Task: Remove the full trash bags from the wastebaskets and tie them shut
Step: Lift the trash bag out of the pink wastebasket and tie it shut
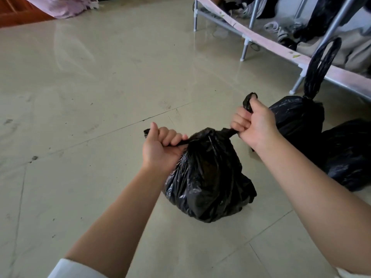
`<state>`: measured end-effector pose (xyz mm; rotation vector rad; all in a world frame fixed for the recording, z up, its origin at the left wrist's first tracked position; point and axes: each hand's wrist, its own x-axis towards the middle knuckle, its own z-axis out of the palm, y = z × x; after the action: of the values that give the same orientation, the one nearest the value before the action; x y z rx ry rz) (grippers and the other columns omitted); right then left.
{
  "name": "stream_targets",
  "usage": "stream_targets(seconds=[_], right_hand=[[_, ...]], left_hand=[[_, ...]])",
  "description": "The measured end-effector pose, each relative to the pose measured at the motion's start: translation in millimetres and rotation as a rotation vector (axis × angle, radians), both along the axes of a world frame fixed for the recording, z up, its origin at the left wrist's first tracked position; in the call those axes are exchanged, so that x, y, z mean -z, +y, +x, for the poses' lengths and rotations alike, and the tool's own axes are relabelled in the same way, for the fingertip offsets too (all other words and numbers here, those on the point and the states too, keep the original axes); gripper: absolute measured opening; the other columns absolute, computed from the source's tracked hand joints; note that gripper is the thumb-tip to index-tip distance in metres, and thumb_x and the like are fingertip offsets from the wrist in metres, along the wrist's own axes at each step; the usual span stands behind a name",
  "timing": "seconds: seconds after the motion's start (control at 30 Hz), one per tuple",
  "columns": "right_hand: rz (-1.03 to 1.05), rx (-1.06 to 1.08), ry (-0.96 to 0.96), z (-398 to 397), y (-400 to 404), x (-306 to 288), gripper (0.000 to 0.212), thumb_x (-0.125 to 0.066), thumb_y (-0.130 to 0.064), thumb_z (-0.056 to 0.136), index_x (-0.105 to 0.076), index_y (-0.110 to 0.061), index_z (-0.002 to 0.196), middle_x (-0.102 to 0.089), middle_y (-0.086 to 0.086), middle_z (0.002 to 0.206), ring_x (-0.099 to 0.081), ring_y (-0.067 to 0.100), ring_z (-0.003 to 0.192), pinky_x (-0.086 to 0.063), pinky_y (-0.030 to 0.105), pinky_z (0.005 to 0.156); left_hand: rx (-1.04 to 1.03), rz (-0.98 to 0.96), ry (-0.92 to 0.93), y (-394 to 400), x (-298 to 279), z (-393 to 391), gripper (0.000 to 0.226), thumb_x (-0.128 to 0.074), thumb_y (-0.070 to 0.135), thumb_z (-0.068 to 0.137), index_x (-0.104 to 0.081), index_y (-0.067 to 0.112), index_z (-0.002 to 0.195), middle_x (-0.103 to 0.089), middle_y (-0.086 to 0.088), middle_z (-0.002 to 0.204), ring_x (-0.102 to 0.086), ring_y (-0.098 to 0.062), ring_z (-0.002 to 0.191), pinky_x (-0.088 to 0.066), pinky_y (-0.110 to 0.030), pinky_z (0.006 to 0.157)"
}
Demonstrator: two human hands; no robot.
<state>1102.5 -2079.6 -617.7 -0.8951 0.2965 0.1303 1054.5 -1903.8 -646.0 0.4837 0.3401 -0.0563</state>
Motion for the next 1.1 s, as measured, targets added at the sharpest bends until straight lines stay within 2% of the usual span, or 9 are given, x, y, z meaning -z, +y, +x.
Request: stream_targets(seconds=[0.17, 0.27, 0.37, 0.5, 0.77, 0.87, 0.93, 1.0, 1.1], right_hand=[[-0.636, -0.163, -0.146, -13, -35, 28, 0.044, -0.032, -0.018, 0.100, -0.021, -0.017, 0.058, -0.024, -0.012, 0.030, -0.017, 0.000, 0.023, -0.016, 0.007, 0.036], [-1.100, -0.226, -0.252, -20, -49, 44, 0.045, -0.039, -0.015, 0.097, -0.021, -0.018, 0.056, -0.022, -0.001, 0.048, -0.024, 0.002, 0.027, -0.022, 0.021, 0.042], [-1.514, -0.267, -0.410, -30, -50, 47, 0.045, -0.042, -0.021, 0.094, -0.021, -0.020, 0.055, -0.028, -0.001, 0.049, -0.032, 0.005, 0.042, -0.030, 0.015, 0.046], [-1.588, -0.283, -0.500, -36, -51, 48, 0.041, -0.042, -0.024, 0.089, -0.018, -0.023, 0.055, -0.027, -0.002, 0.047, -0.028, 0.010, 0.044, -0.024, 0.025, 0.049], [-1.623, -0.441, -0.466, -40, -39, 54, 0.045, -0.051, -0.028, 0.091, -0.022, -0.019, 0.057, -0.028, -0.002, 0.047, -0.030, 0.014, 0.045, -0.023, 0.026, 0.047], [-1.674, -0.566, -0.407, -43, -33, 53, 0.037, -0.053, -0.038, 0.088, -0.043, -0.003, 0.081, -0.045, 0.004, 0.057, -0.046, 0.027, 0.061, -0.030, 0.032, 0.056], [-1.820, -0.731, -0.334, -46, -28, 55, 0.044, -0.057, -0.038, 0.086, -0.049, -0.001, 0.107, -0.061, 0.014, 0.086, -0.058, 0.031, 0.085, -0.042, 0.035, 0.072], [-1.991, -0.863, -0.359, -48, -24, 57, 0.038, -0.056, -0.034, 0.087, -0.050, -0.003, 0.110, -0.063, 0.016, 0.106, -0.058, 0.033, 0.100, -0.043, 0.035, 0.079], [-1.858, -0.744, -0.437, -45, -21, 56, 0.023, -0.052, -0.021, 0.090, -0.055, 0.001, 0.087, -0.062, 0.021, 0.089, -0.059, 0.035, 0.090, -0.034, 0.033, 0.066]], left_hand=[[0.015, 0.392, 0.142, 47, 24, -6, 0.078, -0.024, 0.038, 0.100, -0.025, 0.019, 0.024, -0.019, 0.007, 0.025, -0.018, -0.007, 0.021, -0.011, -0.009, 0.035], [0.039, 0.785, 0.139, 57, 35, -10, 0.065, -0.031, 0.029, 0.100, -0.026, 0.022, 0.036, -0.021, 0.011, 0.025, -0.018, -0.003, 0.022, -0.012, -0.009, 0.037], [0.084, 1.200, 0.139, 63, 41, -12, 0.045, -0.045, 0.035, 0.086, -0.021, 0.019, 0.050, -0.026, 0.011, 0.030, -0.022, -0.005, 0.028, -0.017, -0.017, 0.044], [0.169, 1.578, 0.170, 68, 44, -22, 0.048, -0.044, 0.031, 0.094, -0.023, 0.016, 0.054, -0.025, -0.002, 0.056, -0.023, -0.017, 0.053, -0.018, -0.026, 0.051], [0.324, 1.934, 0.040, 70, 44, -33, 0.055, -0.041, 0.021, 0.098, -0.020, 0.013, 0.047, -0.020, -0.004, 0.047, -0.018, -0.018, 0.045, -0.023, -0.020, 0.038], [0.578, 2.148, -0.067, 76, 53, -32, 0.053, -0.037, 0.029, 0.098, -0.026, 0.014, 0.049, -0.029, -0.002, 0.049, -0.029, -0.020, 0.049, -0.021, -0.024, 0.045], [0.851, 2.341, -0.184, 74, 60, -34, 0.052, -0.032, 0.040, 0.097, -0.030, 0.014, 0.052, -0.036, -0.002, 0.055, -0.038, -0.020, 0.054, -0.029, -0.028, 0.052], [1.023, 2.477, -0.290, 71, 64, -36, 0.054, -0.031, 0.057, 0.091, -0.048, 0.013, 0.064, -0.053, -0.003, 0.071, -0.054, -0.021, 0.072, -0.040, -0.029, 0.065], [1.061, 2.390, -0.280, 69, 69, -33, 0.099, -0.015, 0.081, 0.060, -0.055, 0.019, 0.124, -0.060, -0.003, 0.124, -0.052, -0.021, 0.120, -0.040, -0.033, 0.102]])
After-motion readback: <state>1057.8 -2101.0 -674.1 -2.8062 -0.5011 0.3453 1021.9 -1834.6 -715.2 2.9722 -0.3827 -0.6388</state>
